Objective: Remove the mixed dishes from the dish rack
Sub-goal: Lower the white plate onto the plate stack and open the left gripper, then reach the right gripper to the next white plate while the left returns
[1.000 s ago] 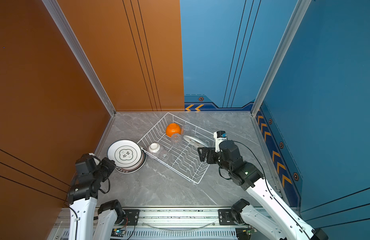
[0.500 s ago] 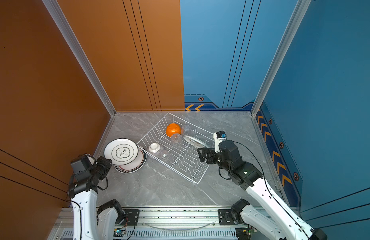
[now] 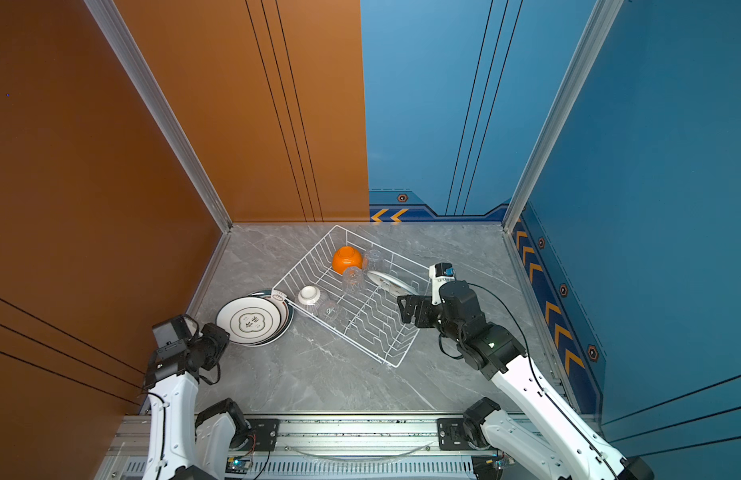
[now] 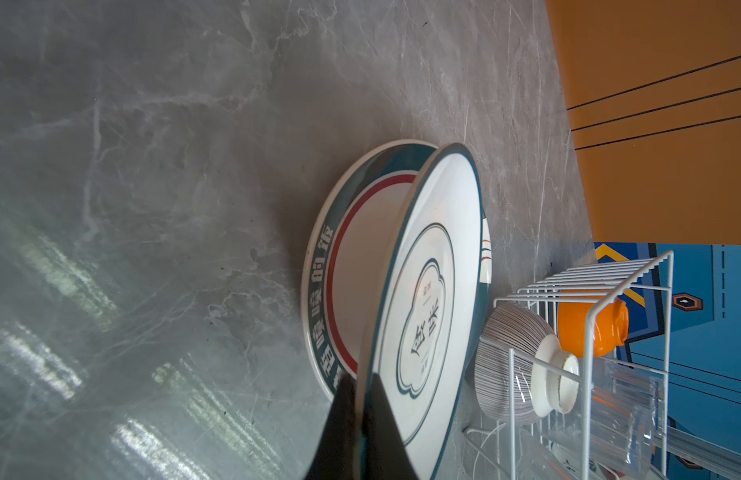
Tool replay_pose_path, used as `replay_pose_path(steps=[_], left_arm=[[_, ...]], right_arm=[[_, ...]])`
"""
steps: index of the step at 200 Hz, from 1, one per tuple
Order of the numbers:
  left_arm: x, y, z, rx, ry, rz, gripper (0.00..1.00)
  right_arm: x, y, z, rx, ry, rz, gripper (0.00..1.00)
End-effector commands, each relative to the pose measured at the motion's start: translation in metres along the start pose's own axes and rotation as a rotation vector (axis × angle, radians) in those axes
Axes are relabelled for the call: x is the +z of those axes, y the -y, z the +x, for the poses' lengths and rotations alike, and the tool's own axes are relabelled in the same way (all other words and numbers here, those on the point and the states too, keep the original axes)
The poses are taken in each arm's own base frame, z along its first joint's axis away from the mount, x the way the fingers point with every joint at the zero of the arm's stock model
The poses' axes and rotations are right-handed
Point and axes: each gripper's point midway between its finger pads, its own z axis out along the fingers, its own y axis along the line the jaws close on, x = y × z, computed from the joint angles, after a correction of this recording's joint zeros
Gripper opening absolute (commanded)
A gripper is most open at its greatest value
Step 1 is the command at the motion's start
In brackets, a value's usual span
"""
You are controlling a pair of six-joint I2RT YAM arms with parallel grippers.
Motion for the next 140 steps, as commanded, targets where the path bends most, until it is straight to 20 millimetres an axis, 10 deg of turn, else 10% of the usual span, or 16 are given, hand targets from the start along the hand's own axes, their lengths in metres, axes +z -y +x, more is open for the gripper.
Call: replay_pose_path(steps=[1, 87, 140], left_arm=[[0.002, 0.008, -0.002, 0.027, 0.002, 0.037, 0.00], [0.011, 0.018, 0.003, 0.056, -0.030, 0.042, 0.00], [0.011, 0.025, 0.005, 0.074, -0.044, 0.063, 0.71]], right_arm=[[0.002, -0.002, 0.000, 0.000, 0.004, -0.020, 1.00], [0.009, 0.002, 0.007, -0.003, -0.027, -0.010, 1.00], [0.013, 0.008, 0.011, -0.046, -0.066, 0.048, 1.00]])
